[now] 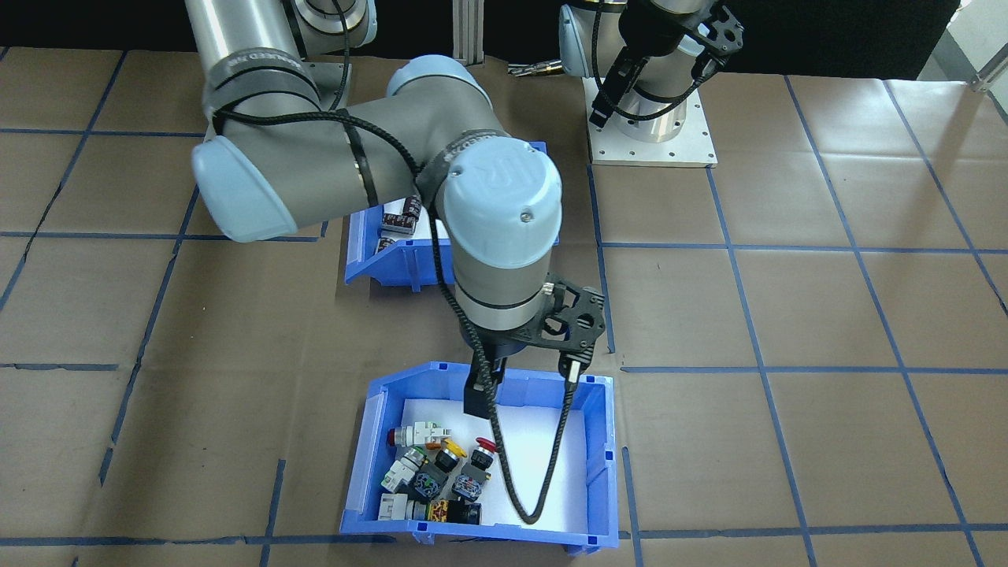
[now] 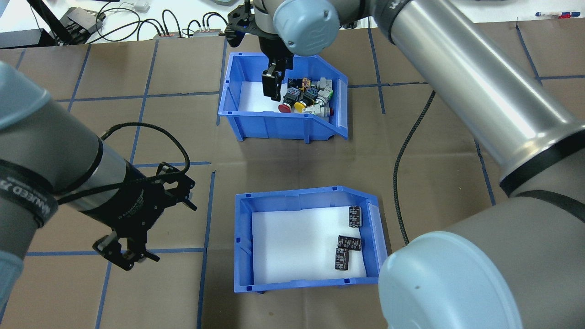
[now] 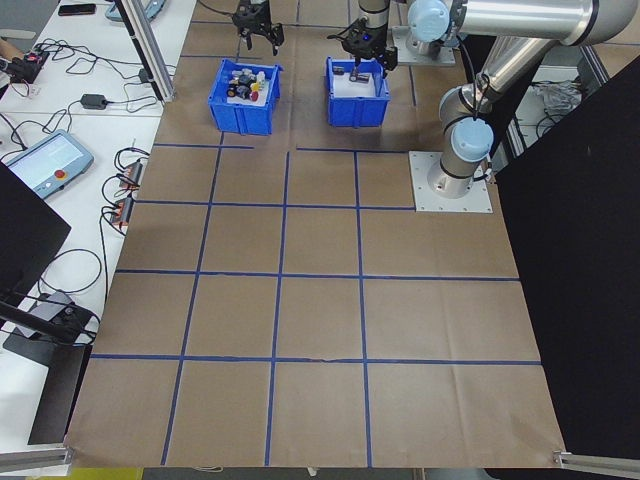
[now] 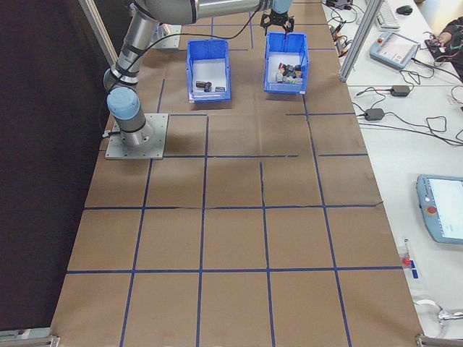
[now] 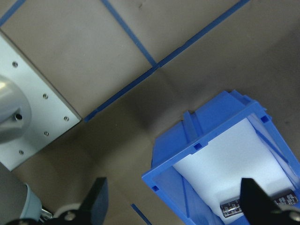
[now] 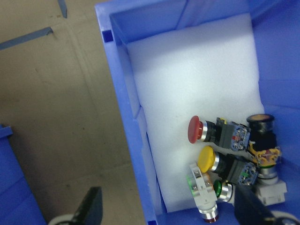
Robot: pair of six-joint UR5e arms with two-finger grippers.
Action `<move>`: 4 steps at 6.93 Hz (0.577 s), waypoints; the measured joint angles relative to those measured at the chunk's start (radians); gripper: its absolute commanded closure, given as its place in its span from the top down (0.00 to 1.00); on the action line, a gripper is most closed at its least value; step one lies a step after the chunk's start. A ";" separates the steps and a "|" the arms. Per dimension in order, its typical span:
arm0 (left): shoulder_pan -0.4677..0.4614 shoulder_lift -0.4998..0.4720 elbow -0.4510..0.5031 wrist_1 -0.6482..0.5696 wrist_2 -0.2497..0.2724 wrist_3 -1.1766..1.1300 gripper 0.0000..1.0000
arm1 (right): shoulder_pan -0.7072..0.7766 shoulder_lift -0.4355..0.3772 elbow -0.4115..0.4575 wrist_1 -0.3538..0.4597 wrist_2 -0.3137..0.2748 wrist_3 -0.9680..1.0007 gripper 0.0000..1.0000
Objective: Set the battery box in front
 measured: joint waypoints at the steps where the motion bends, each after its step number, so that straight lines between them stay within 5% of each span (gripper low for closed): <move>1: -0.048 0.036 -0.059 0.023 -0.005 -0.158 0.99 | 0.032 0.023 0.007 -0.013 -0.016 -0.007 1.00; 4: -0.228 0.038 -0.209 0.224 -0.019 -0.525 0.91 | 0.053 0.041 0.109 -0.122 -0.038 -0.026 1.00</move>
